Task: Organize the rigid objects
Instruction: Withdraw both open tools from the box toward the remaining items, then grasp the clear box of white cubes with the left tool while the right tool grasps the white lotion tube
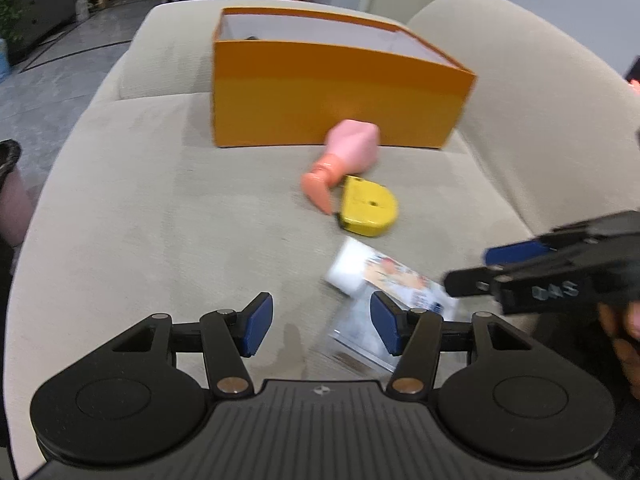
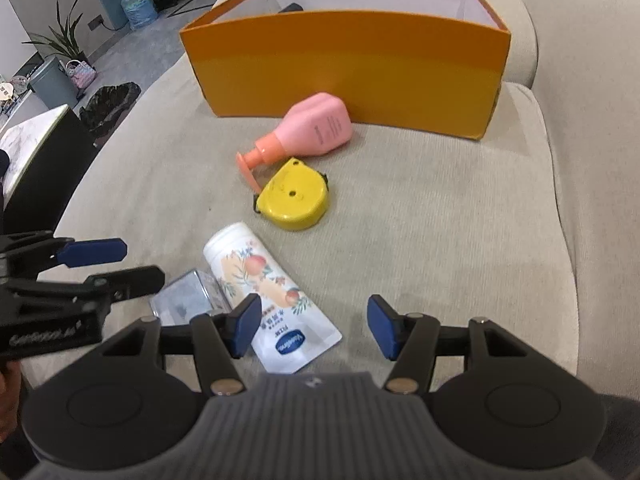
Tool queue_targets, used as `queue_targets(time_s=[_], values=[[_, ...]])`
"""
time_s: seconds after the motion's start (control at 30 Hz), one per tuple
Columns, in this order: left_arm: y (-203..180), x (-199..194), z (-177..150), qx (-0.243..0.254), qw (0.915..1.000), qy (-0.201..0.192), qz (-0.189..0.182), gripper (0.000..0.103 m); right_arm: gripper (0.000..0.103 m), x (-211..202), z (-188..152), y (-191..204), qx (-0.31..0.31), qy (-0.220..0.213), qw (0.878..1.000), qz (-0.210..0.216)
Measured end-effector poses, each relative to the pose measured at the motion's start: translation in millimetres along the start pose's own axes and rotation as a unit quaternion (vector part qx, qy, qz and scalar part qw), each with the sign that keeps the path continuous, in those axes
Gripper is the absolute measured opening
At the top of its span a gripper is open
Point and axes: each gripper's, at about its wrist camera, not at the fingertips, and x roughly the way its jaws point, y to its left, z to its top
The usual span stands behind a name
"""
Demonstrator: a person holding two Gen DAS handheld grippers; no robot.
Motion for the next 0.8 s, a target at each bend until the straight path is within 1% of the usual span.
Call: queue_targets(time_s=[0.1, 0.2, 0.27, 0.4, 0.57, 0.6, 0.67, 0.8], values=[[-11.3, 0.6, -6.3, 0.026, 0.9995, 0.006, -0.019, 0.067, 0.059, 1.9, -1.7, -2.6, 0.005, 0.002, 1.000, 0.000], [-18.9, 4.5, -13.2, 0.049, 0.9985, 0.006, -0.023, 0.067, 0.059, 0.9, -1.7, -3.9, 0.009, 0.000, 1.000, 0.002], [-21.2, 10.0, -16.9, 0.054, 0.9981, 0.012, -0.029, 0.067, 0.059, 0.4, -2.2, -3.5, 0.008, 0.000, 1.000, 0.001], [-23.0, 22.3, -20.0, 0.071, 0.9970, 0.019, -0.024, 0.067, 0.059, 0.7, -3.0, -3.1, 0.008, 0.001, 1.000, 0.001], [-18.1, 39.6, -17.8, 0.066, 0.9967, 0.039, -0.025, 0.067, 0.059, 0.5, -3.5, -3.0, 0.009, 0.002, 1.000, 0.000], [-17.7, 40.3, -17.3, 0.065, 0.9968, 0.036, -0.028, 0.063, 0.059, 0.8, -3.6, -3.2, 0.009, 0.002, 1.000, 0.000], [-17.4, 39.6, -16.9, 0.066, 0.9971, 0.026, -0.027, 0.061, 0.059, 1.2, -3.5, -3.4, 0.009, 0.002, 1.000, -0.001], [-10.2, 32.1, -15.7, 0.064, 0.9977, 0.017, -0.012, 0.060, 0.059, 2.1, -4.1, -3.1, 0.007, 0.005, 1.000, -0.001]])
